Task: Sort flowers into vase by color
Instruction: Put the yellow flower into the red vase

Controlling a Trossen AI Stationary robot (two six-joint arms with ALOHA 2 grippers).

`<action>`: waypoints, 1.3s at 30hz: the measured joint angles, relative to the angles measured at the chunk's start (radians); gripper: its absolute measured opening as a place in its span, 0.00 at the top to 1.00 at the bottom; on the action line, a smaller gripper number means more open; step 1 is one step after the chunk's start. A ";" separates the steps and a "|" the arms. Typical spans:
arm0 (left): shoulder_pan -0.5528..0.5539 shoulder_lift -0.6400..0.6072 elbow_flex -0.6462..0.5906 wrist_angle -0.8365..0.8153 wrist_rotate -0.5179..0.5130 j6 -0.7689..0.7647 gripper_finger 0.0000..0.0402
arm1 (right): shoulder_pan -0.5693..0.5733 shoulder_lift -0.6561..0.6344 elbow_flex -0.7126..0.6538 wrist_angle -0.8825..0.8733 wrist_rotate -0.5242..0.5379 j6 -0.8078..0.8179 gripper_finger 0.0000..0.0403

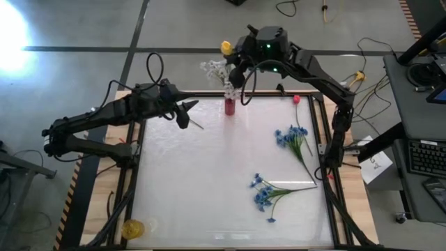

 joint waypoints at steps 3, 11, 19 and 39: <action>0.000 -0.002 0.000 0.000 0.000 0.000 0.64 | -0.004 -0.005 0.001 -0.020 0.000 -0.011 0.97; 0.000 -0.004 0.000 0.000 0.000 0.026 0.64 | -0.011 0.003 0.001 -0.024 0.000 -0.015 0.97; 0.000 -0.006 0.000 -0.023 0.000 0.035 0.64 | -0.004 0.047 0.000 -0.009 0.000 -0.116 0.97; 0.000 -0.048 0.000 -0.044 -0.001 0.035 0.64 | 0.031 0.084 -0.001 0.047 0.008 -0.127 0.97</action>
